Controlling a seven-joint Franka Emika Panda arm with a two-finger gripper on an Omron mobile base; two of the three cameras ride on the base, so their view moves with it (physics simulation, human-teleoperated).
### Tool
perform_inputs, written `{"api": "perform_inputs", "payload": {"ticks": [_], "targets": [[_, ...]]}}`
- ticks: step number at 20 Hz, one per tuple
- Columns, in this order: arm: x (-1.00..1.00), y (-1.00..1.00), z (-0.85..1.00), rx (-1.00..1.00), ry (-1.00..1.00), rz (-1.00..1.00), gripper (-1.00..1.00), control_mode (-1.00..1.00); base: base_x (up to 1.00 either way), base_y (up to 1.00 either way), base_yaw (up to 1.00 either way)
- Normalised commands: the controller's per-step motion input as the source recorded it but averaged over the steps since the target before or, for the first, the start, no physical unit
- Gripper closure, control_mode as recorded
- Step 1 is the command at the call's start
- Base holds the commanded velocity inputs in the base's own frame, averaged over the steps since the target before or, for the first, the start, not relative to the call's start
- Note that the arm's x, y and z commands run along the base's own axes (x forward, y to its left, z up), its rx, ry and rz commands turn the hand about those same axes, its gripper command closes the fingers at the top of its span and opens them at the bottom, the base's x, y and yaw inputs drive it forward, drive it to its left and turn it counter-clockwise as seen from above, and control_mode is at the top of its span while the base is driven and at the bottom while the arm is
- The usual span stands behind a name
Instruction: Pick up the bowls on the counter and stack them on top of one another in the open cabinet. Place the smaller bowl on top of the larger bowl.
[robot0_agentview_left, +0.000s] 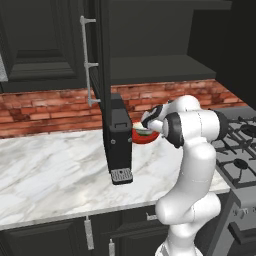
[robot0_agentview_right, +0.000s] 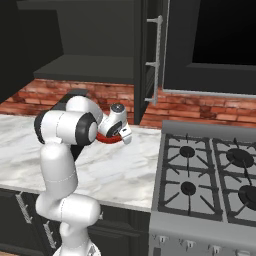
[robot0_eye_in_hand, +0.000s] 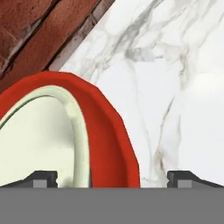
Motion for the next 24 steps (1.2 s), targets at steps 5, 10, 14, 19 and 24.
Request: {"api": "perform_inputs", "payload": {"ticks": [5,10,14,19,24], "targets": [[0.12,0.05,-0.44,-0.02,0.0,0.0,-1.0,-1.0,0.0,0.0,0.0],[0.04,0.09,-0.51,-0.01,0.0,0.0,-1.0,-1.0,0.0,0.0,0.0],[0.02,0.02,-0.13,0.0,0.0,0.0,1.0,-1.0,0.0,0.0,0.0],[0.04,0.0,0.1,0.0,0.01,0.0,1.0,-1.0,0.0,0.0,0.0],[0.07,-0.01,0.54,0.0,0.04,-0.01,1.0,-1.0,0.0,0.0,0.0]]}}
